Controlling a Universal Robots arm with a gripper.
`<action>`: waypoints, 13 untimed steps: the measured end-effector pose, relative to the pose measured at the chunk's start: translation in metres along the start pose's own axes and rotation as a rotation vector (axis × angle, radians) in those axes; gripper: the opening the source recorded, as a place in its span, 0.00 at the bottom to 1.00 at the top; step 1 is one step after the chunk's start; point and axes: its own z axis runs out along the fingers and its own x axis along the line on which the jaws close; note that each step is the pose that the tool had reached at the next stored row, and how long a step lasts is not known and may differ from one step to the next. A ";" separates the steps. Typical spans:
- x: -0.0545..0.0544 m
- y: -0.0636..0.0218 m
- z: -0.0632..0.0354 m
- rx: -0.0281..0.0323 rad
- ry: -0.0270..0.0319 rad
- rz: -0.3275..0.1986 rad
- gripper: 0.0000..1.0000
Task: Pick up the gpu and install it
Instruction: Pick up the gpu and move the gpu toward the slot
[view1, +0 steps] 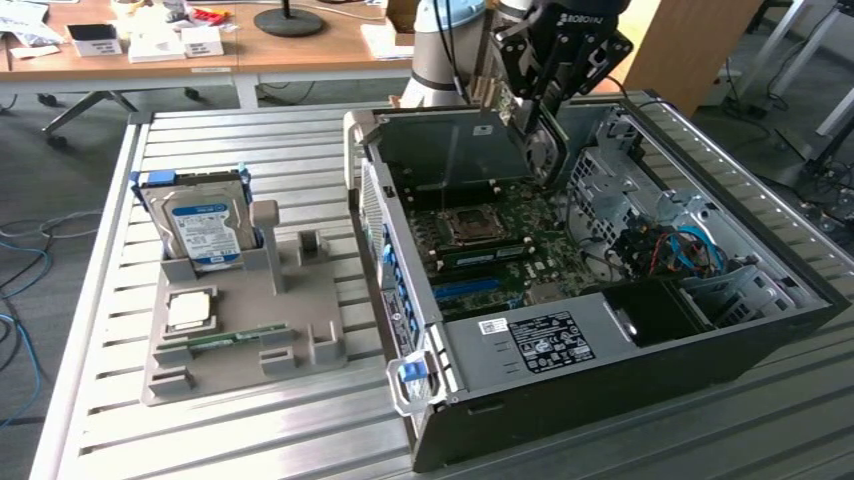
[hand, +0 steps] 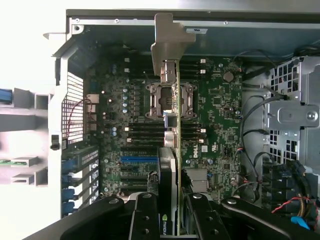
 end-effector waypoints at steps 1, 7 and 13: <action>-0.002 0.0000 0.0000 -0.0001 0.0000 0.000 0.27; -0.010 0.0001 0.0000 -0.0001 0.0000 0.000 0.27; -0.012 0.0002 0.0000 0.0000 0.0000 0.000 0.27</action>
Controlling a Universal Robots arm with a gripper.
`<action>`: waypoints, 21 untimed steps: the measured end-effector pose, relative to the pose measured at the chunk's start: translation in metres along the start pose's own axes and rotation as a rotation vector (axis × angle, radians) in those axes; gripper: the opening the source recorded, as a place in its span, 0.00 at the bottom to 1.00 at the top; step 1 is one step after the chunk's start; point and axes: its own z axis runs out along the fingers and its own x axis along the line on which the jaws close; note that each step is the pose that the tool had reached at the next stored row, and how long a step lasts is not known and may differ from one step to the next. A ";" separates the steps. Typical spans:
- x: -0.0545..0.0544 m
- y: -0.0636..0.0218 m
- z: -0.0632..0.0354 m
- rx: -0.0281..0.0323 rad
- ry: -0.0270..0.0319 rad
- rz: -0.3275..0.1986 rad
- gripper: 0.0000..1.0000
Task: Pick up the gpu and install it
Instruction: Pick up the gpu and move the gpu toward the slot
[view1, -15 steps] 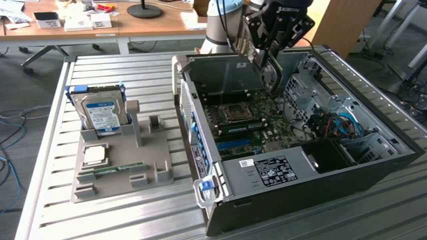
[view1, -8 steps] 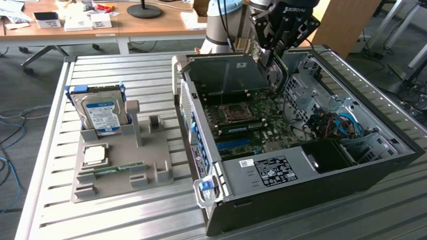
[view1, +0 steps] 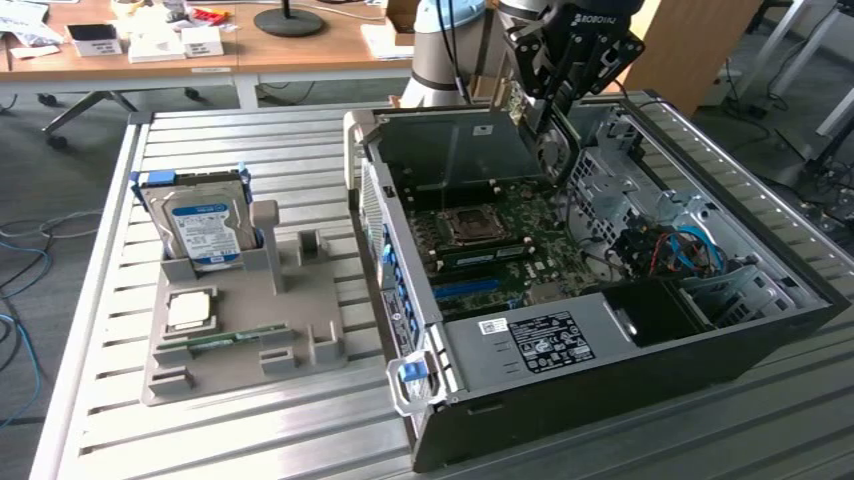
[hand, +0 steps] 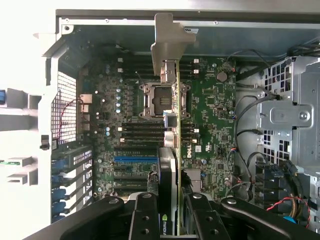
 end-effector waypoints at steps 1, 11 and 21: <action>0.000 0.0000 0.0000 0.0000 0.0000 0.000 0.27; -0.002 0.0000 0.0000 -0.0002 0.0000 0.000 0.27; -0.020 0.0003 0.0000 -0.0014 0.0000 0.000 0.27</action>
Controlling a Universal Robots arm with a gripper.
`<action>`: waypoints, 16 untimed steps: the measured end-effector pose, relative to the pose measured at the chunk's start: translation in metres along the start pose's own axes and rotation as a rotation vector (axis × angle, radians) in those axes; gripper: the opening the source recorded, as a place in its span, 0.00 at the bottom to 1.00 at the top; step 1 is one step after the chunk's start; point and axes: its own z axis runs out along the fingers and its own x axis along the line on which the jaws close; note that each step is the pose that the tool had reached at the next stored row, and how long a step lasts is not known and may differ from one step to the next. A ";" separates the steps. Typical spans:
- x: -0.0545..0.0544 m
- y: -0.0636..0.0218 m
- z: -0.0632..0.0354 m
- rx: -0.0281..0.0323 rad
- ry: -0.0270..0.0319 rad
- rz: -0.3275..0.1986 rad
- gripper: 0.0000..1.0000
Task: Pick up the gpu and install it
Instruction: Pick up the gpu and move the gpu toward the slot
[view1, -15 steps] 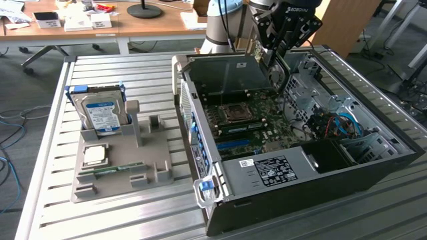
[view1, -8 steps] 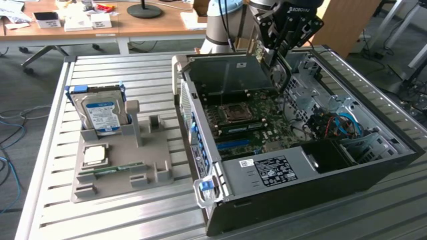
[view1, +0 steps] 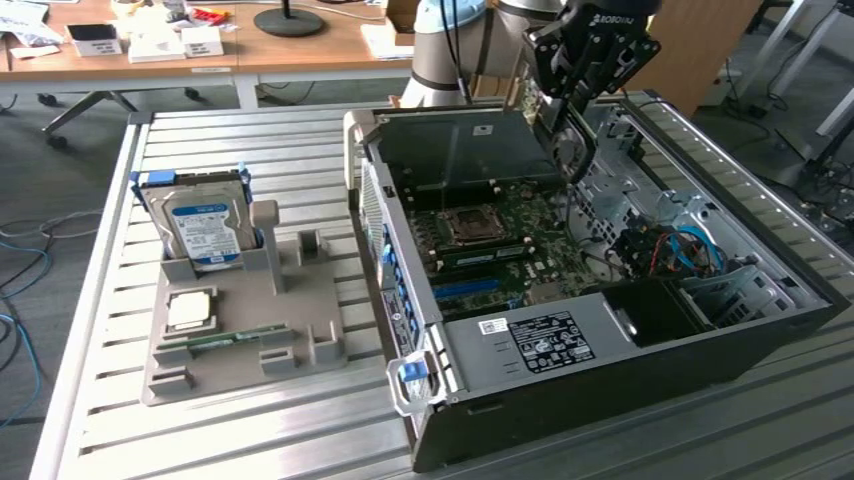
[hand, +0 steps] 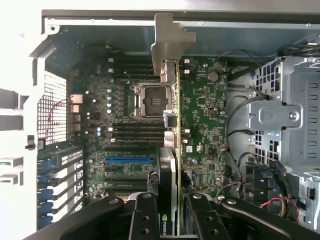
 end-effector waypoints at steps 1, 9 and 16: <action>-0.002 0.0000 0.0000 -0.0001 0.0000 0.000 0.27; -0.019 0.0004 0.0000 -0.0007 0.0000 0.000 0.27; -0.035 0.0009 0.0000 -0.0011 0.0000 0.000 0.27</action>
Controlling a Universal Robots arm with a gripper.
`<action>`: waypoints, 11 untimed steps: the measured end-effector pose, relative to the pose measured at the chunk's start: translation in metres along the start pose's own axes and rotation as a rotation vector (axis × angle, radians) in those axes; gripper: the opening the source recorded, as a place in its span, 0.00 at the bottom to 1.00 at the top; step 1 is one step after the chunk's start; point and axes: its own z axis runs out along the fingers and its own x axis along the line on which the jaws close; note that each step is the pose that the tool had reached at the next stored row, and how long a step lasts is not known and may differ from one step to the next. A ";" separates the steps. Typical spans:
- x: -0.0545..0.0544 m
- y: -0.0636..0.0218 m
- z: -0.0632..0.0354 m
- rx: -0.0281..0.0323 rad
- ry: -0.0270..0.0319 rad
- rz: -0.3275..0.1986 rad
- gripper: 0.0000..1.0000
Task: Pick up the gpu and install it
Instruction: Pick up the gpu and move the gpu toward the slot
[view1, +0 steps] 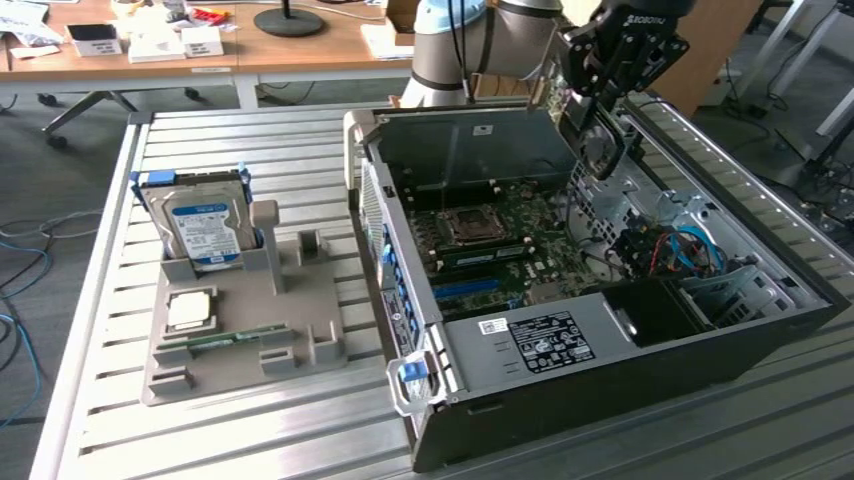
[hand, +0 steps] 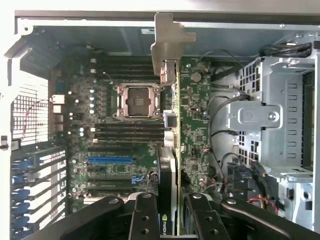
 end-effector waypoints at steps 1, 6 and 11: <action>-0.003 0.0001 0.0000 -0.0001 0.0000 0.000 0.27; -0.018 0.0004 -0.0001 -0.0002 0.0000 0.000 0.27; -0.030 0.0006 -0.0001 -0.0003 0.0000 0.000 0.27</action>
